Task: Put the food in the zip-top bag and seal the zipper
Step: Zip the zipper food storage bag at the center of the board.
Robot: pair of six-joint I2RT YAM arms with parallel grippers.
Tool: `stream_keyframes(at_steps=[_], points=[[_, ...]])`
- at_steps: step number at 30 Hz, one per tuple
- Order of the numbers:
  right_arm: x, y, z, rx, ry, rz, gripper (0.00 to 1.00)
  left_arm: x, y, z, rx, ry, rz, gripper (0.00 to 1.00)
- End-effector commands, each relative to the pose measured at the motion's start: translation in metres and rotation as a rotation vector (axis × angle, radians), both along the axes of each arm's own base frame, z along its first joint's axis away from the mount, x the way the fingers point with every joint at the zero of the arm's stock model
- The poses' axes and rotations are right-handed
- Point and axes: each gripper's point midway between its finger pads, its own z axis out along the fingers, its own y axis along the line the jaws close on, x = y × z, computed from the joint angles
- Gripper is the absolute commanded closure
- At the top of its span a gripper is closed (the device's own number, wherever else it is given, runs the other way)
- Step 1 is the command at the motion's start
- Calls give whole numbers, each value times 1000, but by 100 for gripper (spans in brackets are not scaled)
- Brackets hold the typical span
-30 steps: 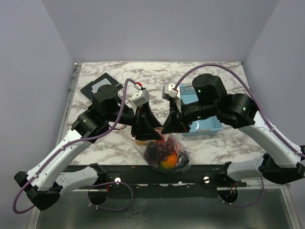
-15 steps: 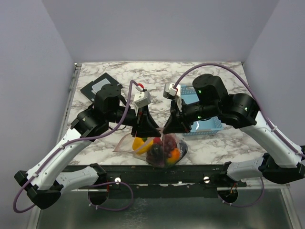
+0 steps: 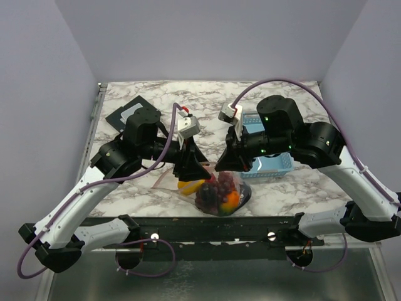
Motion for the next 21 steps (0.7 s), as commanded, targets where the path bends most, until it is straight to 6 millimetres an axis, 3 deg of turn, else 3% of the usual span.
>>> stream_keyframes(at_steps=[1,16,18,21], points=[[8,6,25,90,-19,-56,99,7,0,5,14,-22,40,43],[21,18,31,135,30,-146,99,18,-5,-13,59,-14,76,38],[22,19,28,128,38,-150,99,19,-6,-13,63,-18,77,44],[21,20,27,130,41,-145,99,21,-7,-13,64,-31,78,67]])
